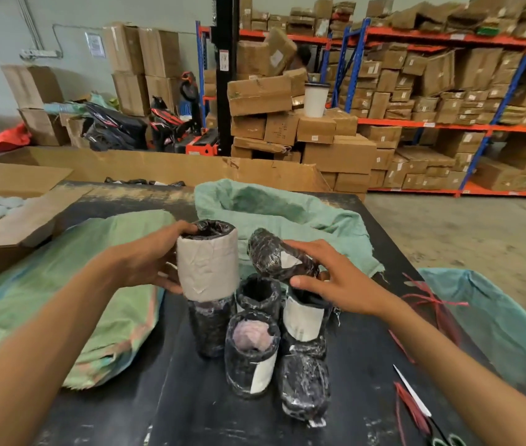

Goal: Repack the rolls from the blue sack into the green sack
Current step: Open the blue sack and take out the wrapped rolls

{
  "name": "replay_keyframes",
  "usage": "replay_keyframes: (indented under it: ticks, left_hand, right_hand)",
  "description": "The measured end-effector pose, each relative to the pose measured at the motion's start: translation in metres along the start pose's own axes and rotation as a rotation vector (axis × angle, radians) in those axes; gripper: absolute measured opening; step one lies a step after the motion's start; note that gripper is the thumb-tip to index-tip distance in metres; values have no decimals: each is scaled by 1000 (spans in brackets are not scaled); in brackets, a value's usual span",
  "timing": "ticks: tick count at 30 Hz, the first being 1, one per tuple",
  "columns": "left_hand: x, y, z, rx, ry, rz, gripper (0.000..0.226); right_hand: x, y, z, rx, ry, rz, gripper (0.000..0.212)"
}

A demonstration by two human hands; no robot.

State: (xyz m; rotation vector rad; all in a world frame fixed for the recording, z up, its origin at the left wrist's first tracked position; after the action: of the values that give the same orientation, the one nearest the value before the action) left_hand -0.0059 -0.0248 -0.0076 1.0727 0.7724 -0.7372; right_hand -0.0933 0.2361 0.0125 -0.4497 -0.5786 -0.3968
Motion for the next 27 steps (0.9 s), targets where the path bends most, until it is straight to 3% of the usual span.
replay_keyframes:
  ticks: [4,12,18,24,27]
  left_hand:
    - [46,8,6,36,-109,38,54]
    - [134,2,-16,100,-46,175,44]
    - [177,-12,-39,104,18,249,38]
    - [193,-28,-55,89,38,247,34]
    - [193,-37,-61,33,-1,153,36]
  right_hand:
    - [8,37,-21,76,45,-15,59]
    - [-20,107,-60,52,31,-196,60]
    - [-35,131,-70,-90,2,-285,63]
    - [-53,148,-103,-17,93,-351,61]
    - [-54,141,-112,-24,226,-356,66]
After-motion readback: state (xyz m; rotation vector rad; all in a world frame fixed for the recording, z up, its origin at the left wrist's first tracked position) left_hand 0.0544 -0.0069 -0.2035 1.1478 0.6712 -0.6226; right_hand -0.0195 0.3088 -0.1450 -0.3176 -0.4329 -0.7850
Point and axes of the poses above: each hand's wrist, its own y-axis away from the middle knuckle, its own z-axis out of the back of the hand, x = y × z, the point moved 9 cm from there along -y, towards the middle knuckle, and after that the axes turned 6 degrees about z, right-handed, at the moved point
